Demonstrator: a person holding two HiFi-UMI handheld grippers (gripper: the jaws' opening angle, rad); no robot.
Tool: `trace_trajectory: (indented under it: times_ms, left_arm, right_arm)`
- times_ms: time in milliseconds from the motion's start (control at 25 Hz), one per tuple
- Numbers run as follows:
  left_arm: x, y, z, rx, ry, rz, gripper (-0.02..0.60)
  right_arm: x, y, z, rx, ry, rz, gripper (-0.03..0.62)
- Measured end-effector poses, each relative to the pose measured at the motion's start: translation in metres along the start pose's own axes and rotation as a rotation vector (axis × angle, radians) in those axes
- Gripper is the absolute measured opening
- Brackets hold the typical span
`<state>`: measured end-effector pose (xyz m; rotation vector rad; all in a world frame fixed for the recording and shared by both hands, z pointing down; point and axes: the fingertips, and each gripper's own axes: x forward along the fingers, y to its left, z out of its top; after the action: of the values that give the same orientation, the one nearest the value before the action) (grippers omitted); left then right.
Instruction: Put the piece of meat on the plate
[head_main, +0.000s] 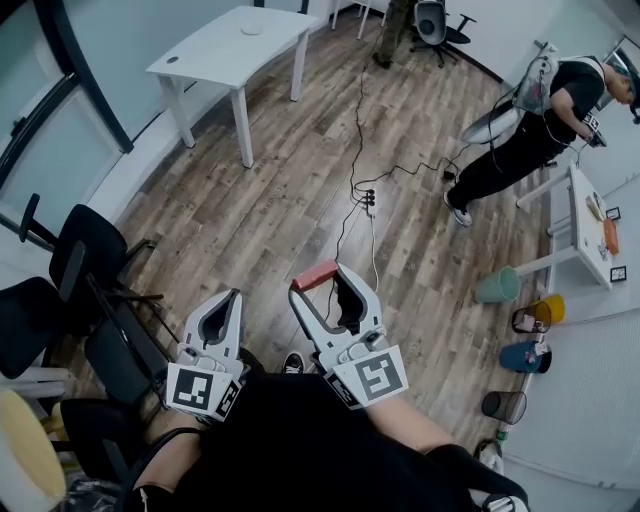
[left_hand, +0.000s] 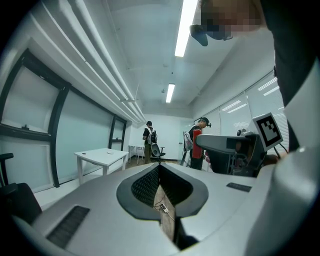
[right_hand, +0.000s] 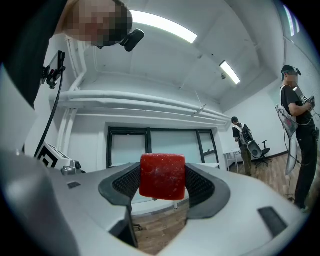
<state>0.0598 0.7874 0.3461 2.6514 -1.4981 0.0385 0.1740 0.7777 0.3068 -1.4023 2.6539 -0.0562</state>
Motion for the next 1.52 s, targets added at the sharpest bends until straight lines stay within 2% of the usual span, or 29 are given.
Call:
trace_trajectory:
  times_ms: [240,640,1120,1520]
  left_arm:
    - [0.011,-0.001,-0.013,-0.020,0.037,-0.001,0.003]
    - [0.052,0.045,0.000,-0.030,0.000,-0.001,0.003]
    - [0.103,0.132,0.010,-0.048,0.003,-0.055,0.003]
    - [0.116,0.202,0.018,-0.041,-0.004,-0.076,0.003]
  right_arm:
    - [0.009,-0.011,-0.009,0.020,0.034,0.011,0.279]
    - [0.054,-0.027,-0.006,0.001,0.030,-0.013,0.279]
    - [0.159,-0.028,-0.013,-0.004,0.058,-0.042,0.279]
    - [0.241,0.002,-0.018,-0.019,0.048,-0.018,0.279]
